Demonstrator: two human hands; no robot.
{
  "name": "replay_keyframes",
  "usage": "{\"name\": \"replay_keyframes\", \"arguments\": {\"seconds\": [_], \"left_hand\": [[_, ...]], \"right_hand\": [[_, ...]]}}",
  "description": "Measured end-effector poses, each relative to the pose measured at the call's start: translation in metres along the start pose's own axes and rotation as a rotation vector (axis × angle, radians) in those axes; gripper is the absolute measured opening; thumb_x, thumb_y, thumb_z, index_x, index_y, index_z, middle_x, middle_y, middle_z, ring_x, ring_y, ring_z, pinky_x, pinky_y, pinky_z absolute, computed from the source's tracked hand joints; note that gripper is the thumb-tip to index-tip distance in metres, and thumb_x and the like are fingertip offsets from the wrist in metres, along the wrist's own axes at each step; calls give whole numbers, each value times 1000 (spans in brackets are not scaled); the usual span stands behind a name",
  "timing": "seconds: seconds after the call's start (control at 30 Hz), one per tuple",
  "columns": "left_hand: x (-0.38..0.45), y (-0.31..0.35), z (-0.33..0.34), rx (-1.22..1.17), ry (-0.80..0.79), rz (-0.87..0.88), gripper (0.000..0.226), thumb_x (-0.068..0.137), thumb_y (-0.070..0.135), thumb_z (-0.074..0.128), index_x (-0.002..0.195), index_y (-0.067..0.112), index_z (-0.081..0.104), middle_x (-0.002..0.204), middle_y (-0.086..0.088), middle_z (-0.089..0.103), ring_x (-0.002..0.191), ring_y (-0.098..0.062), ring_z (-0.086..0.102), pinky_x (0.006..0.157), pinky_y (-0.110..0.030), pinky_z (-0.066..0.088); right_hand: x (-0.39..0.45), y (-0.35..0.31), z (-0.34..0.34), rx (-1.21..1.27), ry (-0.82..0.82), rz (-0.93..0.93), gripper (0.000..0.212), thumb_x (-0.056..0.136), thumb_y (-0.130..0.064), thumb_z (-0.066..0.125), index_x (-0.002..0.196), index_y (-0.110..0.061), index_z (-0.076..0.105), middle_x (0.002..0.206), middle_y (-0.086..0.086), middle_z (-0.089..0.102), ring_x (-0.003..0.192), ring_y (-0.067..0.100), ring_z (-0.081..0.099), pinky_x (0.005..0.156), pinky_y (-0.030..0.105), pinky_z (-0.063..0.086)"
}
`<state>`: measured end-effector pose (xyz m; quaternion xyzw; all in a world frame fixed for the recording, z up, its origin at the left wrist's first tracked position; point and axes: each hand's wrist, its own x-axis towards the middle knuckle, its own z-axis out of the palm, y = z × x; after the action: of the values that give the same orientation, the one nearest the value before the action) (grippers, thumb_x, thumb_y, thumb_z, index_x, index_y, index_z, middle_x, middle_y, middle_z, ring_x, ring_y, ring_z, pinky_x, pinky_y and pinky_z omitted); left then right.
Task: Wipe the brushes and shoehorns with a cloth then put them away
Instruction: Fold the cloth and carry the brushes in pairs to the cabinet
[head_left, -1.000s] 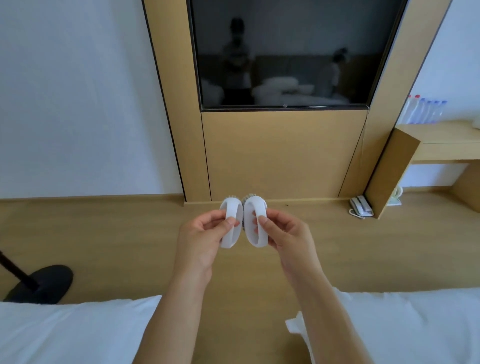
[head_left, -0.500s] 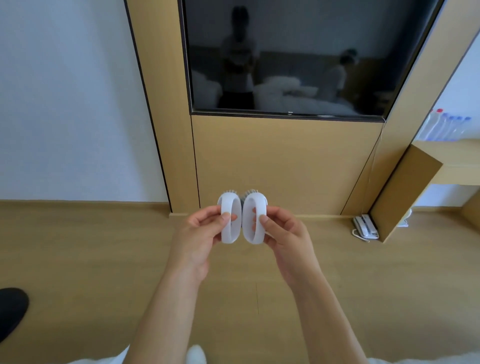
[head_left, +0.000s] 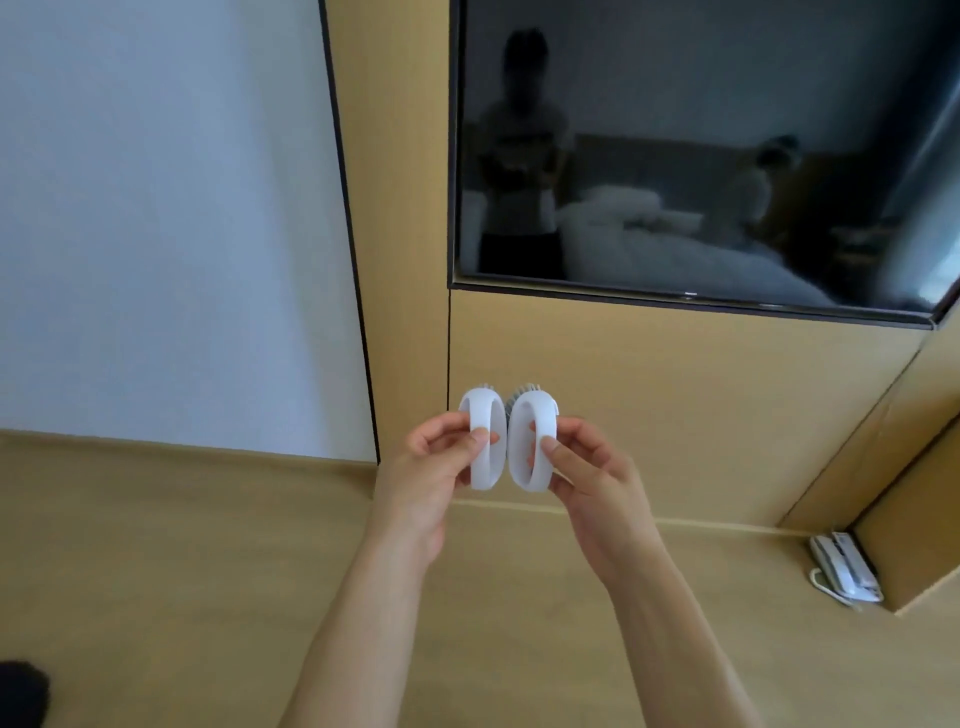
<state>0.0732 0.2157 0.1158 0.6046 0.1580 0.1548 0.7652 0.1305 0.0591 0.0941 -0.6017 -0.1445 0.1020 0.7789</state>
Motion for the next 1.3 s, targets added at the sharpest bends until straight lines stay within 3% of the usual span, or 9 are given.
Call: {"name": "replay_keyframes", "arguments": {"seconds": [0.23,0.4,0.7,0.8,1.0,1.13,1.3], "left_hand": [[88,14,-90,-3,201,60,16,88,13,69,103,17,74,102,-6,75,102,-31,69,92,-49,53],[140,21,-155,-6,395,94,14,87,14,71,96,24,76,101,-4,76,99,-24,71,86,-41,54],[267,61,-235,6,656,138,16,88,14,69,103,12,73,106,-13,73,96,-29,69,87,-42,54],[306,77,-254,5,716,164,18,89,12,68,106,10,72,106,-13,73,100,-33,69,89,-44,54],[361,89,-294,-36,863,198,17,90,7,65,106,8,71,103,-13,74,96,-32,69,87,-46,53],[393,93,-331,-37,917,219,18,91,8,65,107,9,72,103,-13,74,103,-37,67,92,-51,52],[435,98,-397,-65,946,224,16,90,7,66,103,13,73,100,-11,75,95,-29,70,90,-48,54]], "right_hand": [[114,44,96,31,-207,64,14,95,-14,63,107,-11,71,98,4,71,91,18,65,85,35,50],[190,82,169,66,-415,126,14,95,-20,64,105,-15,73,100,8,71,93,20,65,86,37,49],[354,127,288,132,-739,191,15,97,-13,60,105,-13,72,98,5,72,93,19,66,84,33,54],[399,133,324,165,-761,229,14,96,-13,62,104,-10,72,101,11,73,93,20,68,87,36,56],[458,152,386,203,-803,321,14,95,-7,60,105,-7,70,101,12,74,87,19,71,75,30,60],[489,170,430,155,-848,290,14,95,-7,61,103,-11,72,99,11,74,87,19,70,81,38,57],[523,194,499,125,-873,234,15,95,-7,62,101,-15,73,95,8,75,84,17,70,77,33,56]]}}
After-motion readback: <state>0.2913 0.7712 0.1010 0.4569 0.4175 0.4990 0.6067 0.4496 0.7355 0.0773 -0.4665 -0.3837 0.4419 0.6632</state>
